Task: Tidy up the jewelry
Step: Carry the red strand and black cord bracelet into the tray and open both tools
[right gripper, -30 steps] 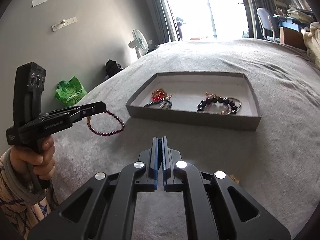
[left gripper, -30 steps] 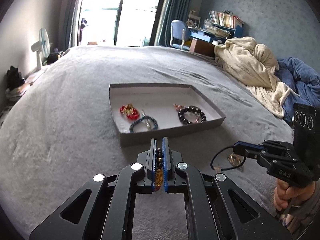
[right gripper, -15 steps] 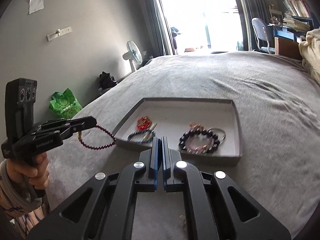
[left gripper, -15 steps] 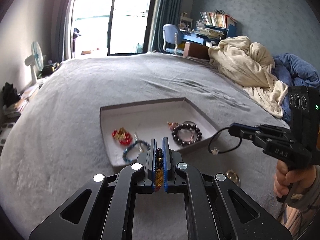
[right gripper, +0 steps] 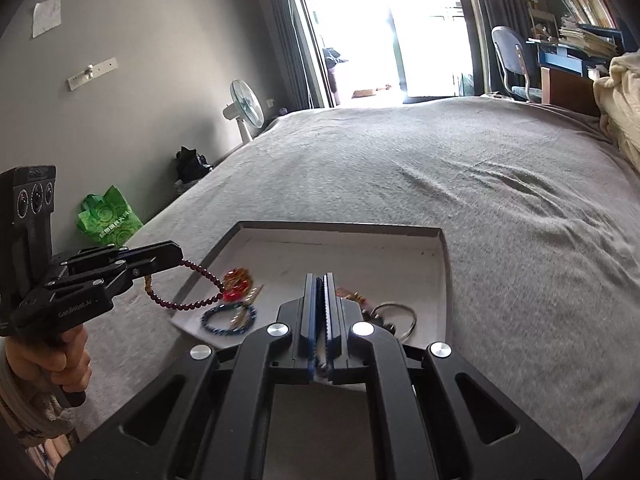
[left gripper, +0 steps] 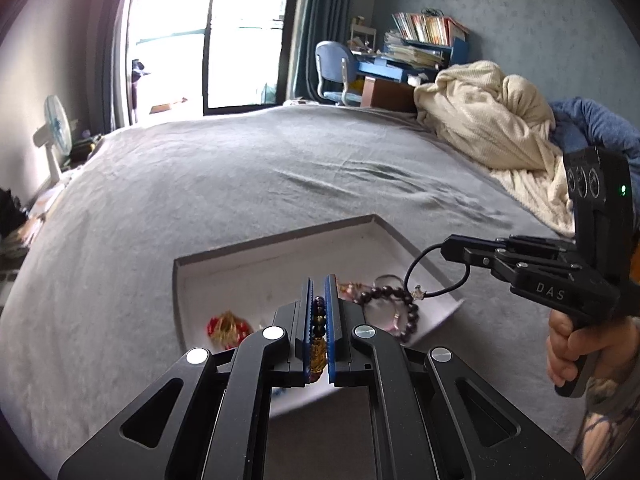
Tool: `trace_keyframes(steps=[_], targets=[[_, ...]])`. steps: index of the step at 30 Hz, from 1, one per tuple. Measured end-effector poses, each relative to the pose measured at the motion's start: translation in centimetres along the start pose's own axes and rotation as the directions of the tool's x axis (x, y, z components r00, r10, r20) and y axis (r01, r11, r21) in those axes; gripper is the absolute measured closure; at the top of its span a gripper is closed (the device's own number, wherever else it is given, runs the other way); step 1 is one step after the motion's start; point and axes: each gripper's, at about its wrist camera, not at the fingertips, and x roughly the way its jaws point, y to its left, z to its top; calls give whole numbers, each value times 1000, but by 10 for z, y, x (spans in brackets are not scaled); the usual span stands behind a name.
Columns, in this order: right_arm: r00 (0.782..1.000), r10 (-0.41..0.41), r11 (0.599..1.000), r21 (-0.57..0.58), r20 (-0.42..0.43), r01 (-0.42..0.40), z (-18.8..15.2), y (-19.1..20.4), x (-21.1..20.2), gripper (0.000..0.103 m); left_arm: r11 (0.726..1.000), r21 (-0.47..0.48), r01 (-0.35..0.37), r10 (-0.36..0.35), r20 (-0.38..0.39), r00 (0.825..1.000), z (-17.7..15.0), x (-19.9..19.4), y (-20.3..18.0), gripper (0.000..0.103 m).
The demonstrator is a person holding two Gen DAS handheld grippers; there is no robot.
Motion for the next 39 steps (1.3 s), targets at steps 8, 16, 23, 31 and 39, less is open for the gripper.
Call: trace_keyframes(steps=[8,16,23,31,39], targets=[[998,-14,999,32,-64,16,20,-25,54,100,1000,5,-4,5,-52,999,17,49,19,97],[989,-10,1000,22,-150,14,29,-31,107,100,1000,0,22,-22,-119,993,25,98,29,97],[976,-41,998,27,-214,48,26,-40,137,100,999,-32,0,-6,-186,983,21,127,43,97],[966,-88,995,31,-243,98,22,-52,143,100,993,31,-114,118,-244,963,21,134,49,97],[971,-114,992,25,-208,122,23,-53,130,75,985,19,-172,172,-228,958,23,125,62,64]])
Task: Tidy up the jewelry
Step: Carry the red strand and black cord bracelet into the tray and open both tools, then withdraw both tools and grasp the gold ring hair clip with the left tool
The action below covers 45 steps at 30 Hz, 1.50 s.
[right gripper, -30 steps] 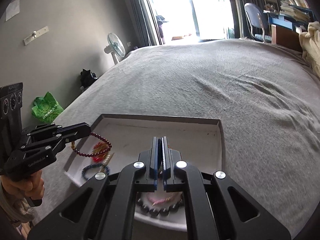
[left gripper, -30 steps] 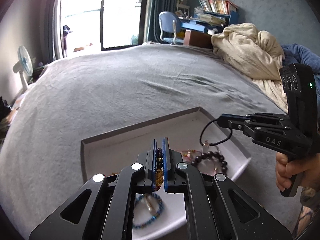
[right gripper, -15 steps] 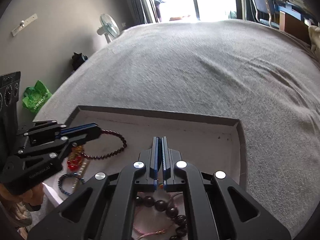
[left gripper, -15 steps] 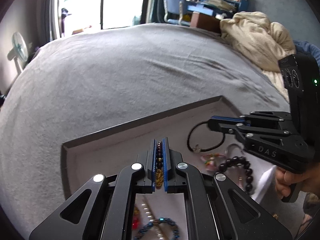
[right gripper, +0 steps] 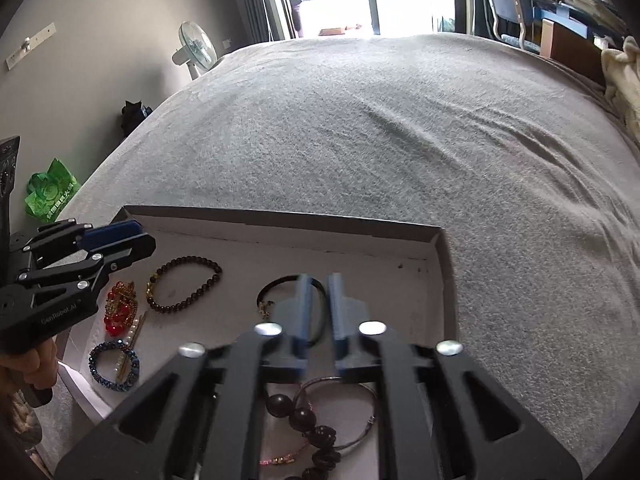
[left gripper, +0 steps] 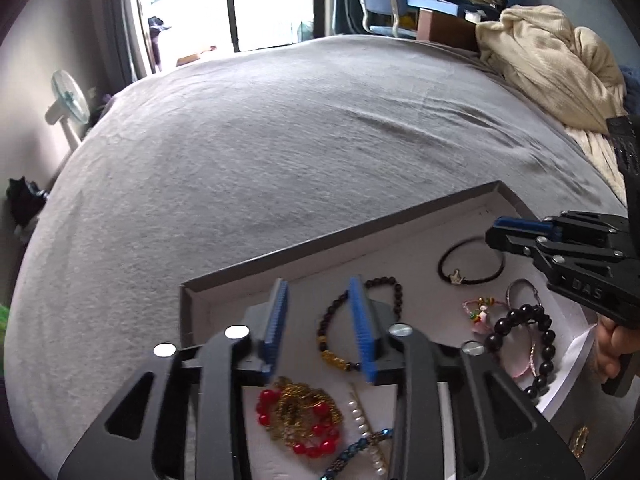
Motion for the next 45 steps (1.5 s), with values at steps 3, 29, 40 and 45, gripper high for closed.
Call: trace_keyframes(steps=[3,29,40,45], targets=[[1000,4,1000,4,27,-4,-4,-2,-11,69,1000,9,-24,24,22,999,-4,-8,1,45],[983,-38,999,42,180,31,-126,-10,-132,28,997,55,53,-63,214,975,-99,-123,-63,21],[985,-90,982,178,146,63,-195,-52,-155,26,972,139,191,-213,165,963,-147,-126,-135,21],[981,-125,965,250,146,85,-210,-69,-162,23,950,212,231,-261,130,956,-157,-122,-167,23]])
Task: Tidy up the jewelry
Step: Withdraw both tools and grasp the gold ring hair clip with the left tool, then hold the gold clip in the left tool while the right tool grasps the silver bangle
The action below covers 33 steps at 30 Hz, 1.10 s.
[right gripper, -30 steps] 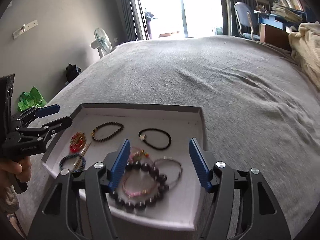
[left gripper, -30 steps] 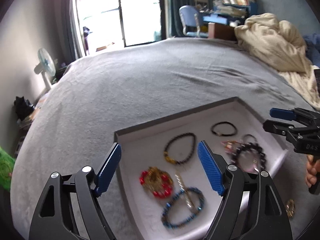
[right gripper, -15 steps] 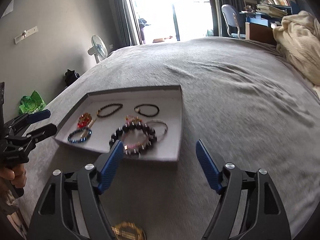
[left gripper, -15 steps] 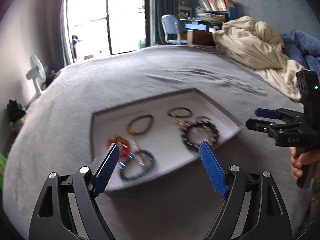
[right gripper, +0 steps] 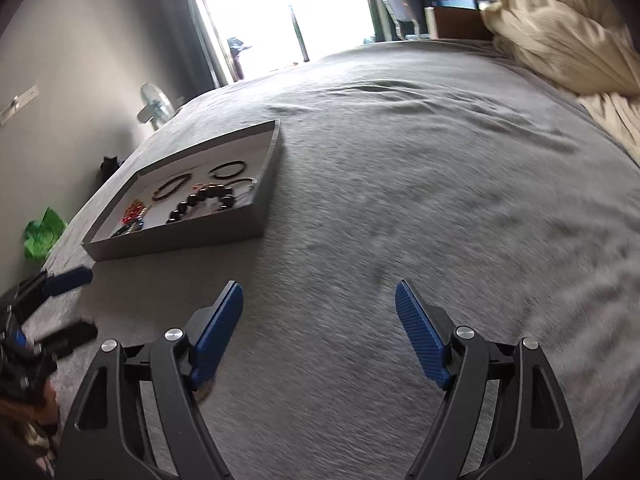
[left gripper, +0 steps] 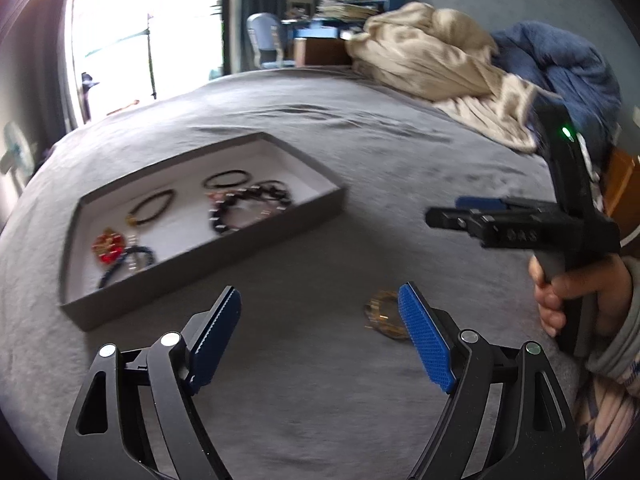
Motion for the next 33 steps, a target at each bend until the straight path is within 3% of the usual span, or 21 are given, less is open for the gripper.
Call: trace_keyframes(steps=[2,6,13,15,18,25,29,33], targets=[[1000,-10,999,39,-5,10,-5,-6,1,21,1000,24,13,-12,-14,1000,-1,5,-8,27],[1000,6,998,62,-20,-5,-7,-9,5,21,998,44,47,-44,-80,996,-3,23,-20,48],[999,41,992,119,-35,-37,-7,-18,12,21,988,121,95,-74,-167,983,-3,44,-36,57],[999,43,993,114,-33,-39,-7,-17,11,21,988,127,93,-68,-194,979,-3,51,-37,70],[999,37,994,103,-18,-35,-7,-15,9,21,990,104,93,-70,-202,977,-3,54,-35,81],[1000,-3,999,42,31,2,-7,-1,1,21,994,19,103,-100,-119,988,1,37,-20,84],[997,76,996,50,28,-77,-8,3,0,21,994,-68,82,-87,-75,993,2,25,0,84],[996,90,996,-23,18,-89,-10,20,-2,21,994,-104,40,-48,-77,996,-3,17,17,84]])
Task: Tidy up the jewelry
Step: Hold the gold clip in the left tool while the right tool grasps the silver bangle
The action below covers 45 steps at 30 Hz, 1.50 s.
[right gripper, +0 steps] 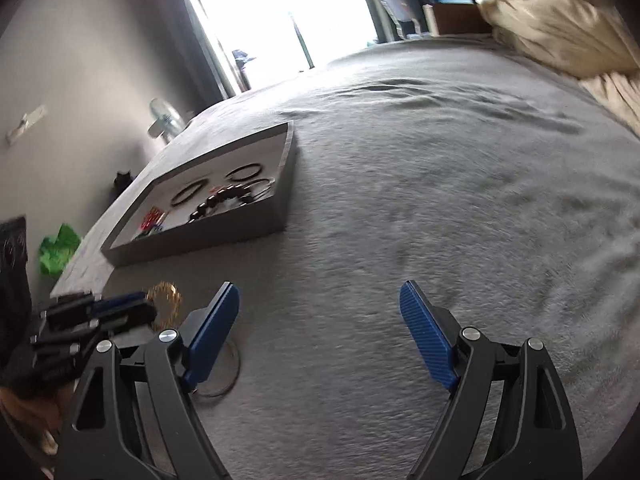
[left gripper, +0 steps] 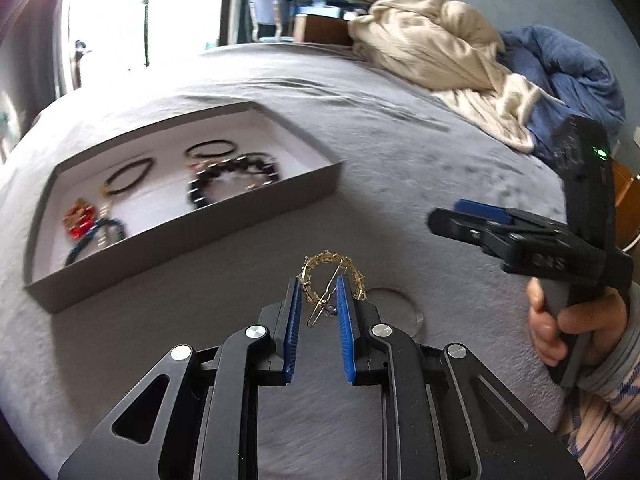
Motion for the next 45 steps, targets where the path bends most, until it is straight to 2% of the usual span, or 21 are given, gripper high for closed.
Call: trace_keyframes(steps=[9,12,15,21,25,30,34,45], targets=[[993,91,987,-124,-72,-99,-21,42,1,22,995,-75,-60,59,-13,998,-22,-17,35,84],[988,108,978,-168,-114,-126,-27,55,6,29,993,-98,-70,69,-16,997,-29,-20,43,84],[982,88,975,-187,-167,-120,-32,61,15,39,990,-124,-72,71,-15,997,-36,-23,50,84],[978,82,976,-185,-191,-118,-32,61,20,40,985,-158,-65,67,4,998,-47,-26,56,84],[979,52,968,-231,-199,-99,-34,70,24,40,985,-160,-64,66,6,998,-50,-24,56,84],[976,16,954,-290,-217,-80,-37,81,31,45,984,-164,-64,64,-1,998,-48,-22,58,82],[973,32,953,-287,-231,-99,-38,83,33,57,985,-160,-68,66,-17,998,-45,-17,57,79],[974,43,959,-264,-221,-102,-38,79,31,57,989,-121,-86,82,-39,996,-39,-11,53,73]])
